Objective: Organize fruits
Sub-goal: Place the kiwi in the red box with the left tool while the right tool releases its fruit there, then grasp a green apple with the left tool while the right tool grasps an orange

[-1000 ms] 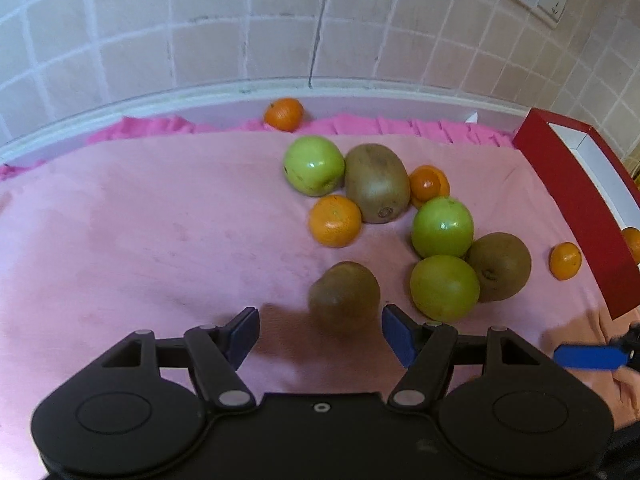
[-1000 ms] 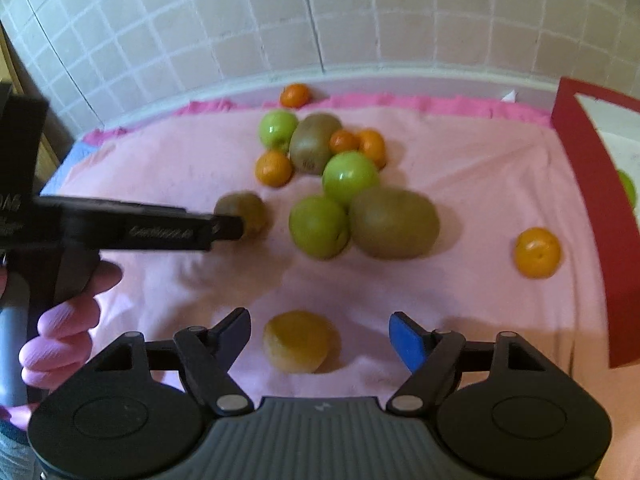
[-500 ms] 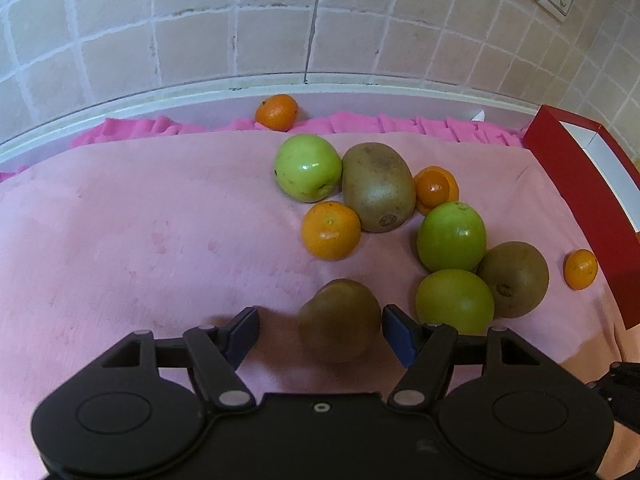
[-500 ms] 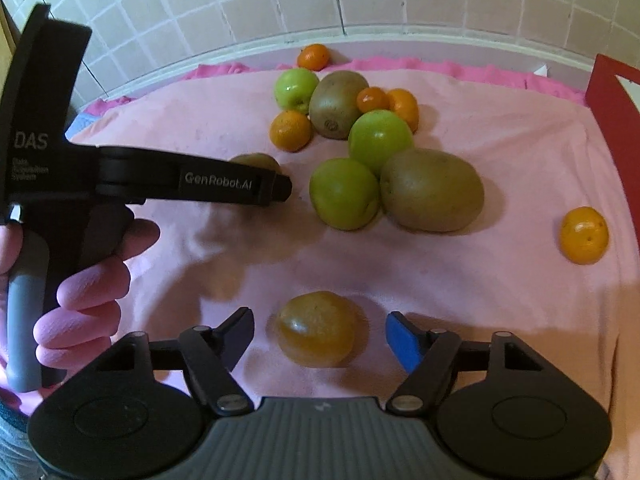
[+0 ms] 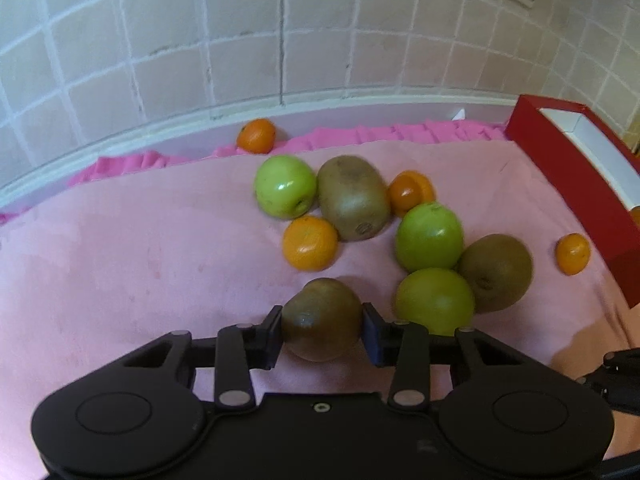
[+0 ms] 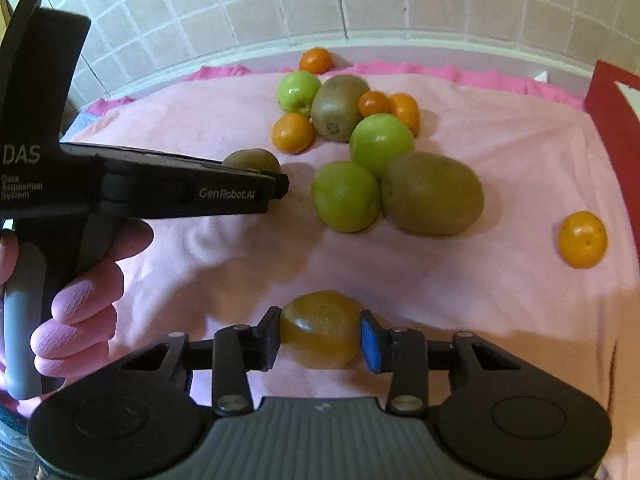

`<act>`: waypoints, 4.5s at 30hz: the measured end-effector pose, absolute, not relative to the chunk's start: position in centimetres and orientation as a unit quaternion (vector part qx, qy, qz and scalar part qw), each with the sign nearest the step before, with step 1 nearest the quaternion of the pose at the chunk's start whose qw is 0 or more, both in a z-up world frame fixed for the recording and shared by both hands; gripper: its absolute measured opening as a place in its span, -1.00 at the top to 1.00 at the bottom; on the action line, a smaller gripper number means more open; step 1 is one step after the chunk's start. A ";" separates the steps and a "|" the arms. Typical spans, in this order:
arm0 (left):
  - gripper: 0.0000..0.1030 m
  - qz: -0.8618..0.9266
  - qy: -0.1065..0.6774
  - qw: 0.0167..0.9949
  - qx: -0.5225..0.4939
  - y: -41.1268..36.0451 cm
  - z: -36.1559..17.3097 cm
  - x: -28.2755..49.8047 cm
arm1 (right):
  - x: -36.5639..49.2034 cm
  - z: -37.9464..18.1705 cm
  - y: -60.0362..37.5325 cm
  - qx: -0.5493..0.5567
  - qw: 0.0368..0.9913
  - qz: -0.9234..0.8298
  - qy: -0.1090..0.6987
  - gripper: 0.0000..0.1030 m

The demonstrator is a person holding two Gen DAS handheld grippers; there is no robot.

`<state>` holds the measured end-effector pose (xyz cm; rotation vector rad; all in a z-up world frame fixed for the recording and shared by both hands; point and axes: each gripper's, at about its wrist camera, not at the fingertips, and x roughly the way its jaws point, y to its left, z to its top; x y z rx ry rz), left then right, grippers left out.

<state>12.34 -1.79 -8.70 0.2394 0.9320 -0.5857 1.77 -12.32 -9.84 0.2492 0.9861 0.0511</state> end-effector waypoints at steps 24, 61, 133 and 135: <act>0.07 -0.499 0.250 0.822 0.115 -22.2 11.6 12.9 | -7.4 0.9 -36.3 0.190 0.907 -0.241 0.289 0.18; -0.06 -0.472 0.416 0.730 0.269 -43.7 -9.0 13.8 | 0.7 -12.2 -49.4 0.243 0.836 -0.283 0.403 0.13; -0.54 -0.386 0.469 0.784 0.132 -5.5 -9.7 13.1 | 3.0 -12.0 -27.7 0.242 0.848 -0.182 0.435 -0.14; -0.54 -0.385 0.472 0.784 0.123 -5.3 -9.8 13.2 | 3.4 -12.3 -27.7 0.239 0.847 -0.185 0.438 -0.13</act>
